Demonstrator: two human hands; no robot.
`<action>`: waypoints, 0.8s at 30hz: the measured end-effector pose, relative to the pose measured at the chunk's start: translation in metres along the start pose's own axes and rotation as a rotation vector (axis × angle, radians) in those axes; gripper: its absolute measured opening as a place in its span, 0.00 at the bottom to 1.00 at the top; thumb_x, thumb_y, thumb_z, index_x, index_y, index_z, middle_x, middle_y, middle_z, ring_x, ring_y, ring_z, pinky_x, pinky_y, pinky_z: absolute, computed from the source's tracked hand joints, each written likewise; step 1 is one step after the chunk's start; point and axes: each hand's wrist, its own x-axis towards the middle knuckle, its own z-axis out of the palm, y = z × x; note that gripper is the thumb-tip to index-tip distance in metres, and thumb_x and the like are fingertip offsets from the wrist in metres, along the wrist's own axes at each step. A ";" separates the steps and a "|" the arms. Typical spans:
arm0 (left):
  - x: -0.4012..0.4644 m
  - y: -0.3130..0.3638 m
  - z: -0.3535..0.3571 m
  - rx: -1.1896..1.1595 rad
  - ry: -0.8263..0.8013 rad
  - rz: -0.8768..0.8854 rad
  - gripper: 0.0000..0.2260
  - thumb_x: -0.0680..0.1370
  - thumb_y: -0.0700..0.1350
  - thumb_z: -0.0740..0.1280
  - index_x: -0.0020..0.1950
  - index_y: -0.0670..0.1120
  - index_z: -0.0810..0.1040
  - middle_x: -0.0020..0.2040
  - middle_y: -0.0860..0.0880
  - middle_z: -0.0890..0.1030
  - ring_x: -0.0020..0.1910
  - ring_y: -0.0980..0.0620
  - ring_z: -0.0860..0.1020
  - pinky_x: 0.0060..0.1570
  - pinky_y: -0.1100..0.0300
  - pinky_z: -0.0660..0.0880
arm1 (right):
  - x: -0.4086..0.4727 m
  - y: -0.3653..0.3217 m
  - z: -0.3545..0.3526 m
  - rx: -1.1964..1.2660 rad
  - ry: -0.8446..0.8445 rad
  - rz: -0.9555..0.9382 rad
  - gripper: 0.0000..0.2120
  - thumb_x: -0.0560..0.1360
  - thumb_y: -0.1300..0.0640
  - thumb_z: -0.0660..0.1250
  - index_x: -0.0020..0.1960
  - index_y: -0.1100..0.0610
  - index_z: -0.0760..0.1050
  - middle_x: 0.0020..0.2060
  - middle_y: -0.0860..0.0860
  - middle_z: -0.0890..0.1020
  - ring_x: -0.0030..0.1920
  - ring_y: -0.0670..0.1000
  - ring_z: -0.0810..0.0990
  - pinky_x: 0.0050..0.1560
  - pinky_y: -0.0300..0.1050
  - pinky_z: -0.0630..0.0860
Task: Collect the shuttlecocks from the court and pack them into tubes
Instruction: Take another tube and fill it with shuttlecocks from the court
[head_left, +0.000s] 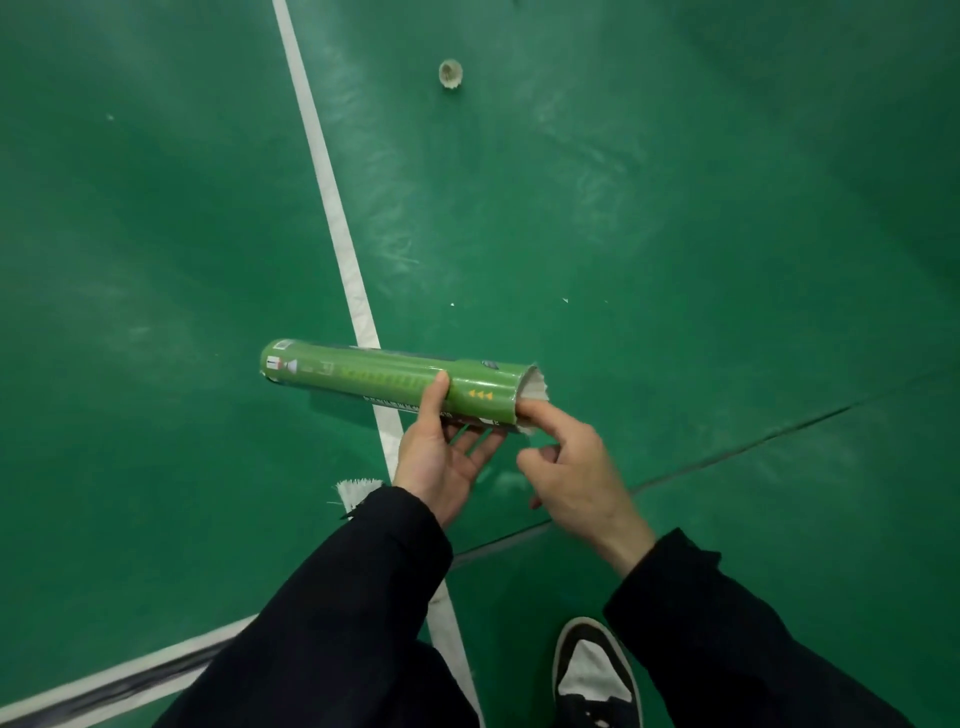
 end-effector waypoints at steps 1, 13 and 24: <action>-0.003 0.004 -0.004 -0.007 -0.011 0.012 0.18 0.81 0.55 0.67 0.64 0.44 0.78 0.50 0.45 0.86 0.51 0.47 0.84 0.43 0.54 0.83 | 0.002 -0.007 -0.001 0.004 -0.109 0.018 0.27 0.72 0.61 0.61 0.68 0.44 0.75 0.40 0.41 0.84 0.26 0.47 0.73 0.31 0.56 0.83; -0.046 0.043 -0.060 -0.004 -0.012 0.107 0.26 0.77 0.56 0.70 0.67 0.39 0.79 0.61 0.41 0.84 0.56 0.44 0.83 0.50 0.47 0.82 | 0.014 -0.069 0.053 -0.002 -0.649 0.165 0.17 0.79 0.64 0.66 0.64 0.48 0.74 0.54 0.54 0.82 0.43 0.49 0.85 0.35 0.49 0.83; -0.062 0.079 -0.109 -0.224 -0.015 0.231 0.25 0.76 0.56 0.70 0.65 0.41 0.78 0.55 0.43 0.84 0.50 0.47 0.84 0.46 0.52 0.83 | 0.014 -0.092 0.113 -0.159 -0.669 0.010 0.19 0.79 0.63 0.66 0.68 0.50 0.73 0.58 0.48 0.80 0.39 0.46 0.84 0.36 0.48 0.82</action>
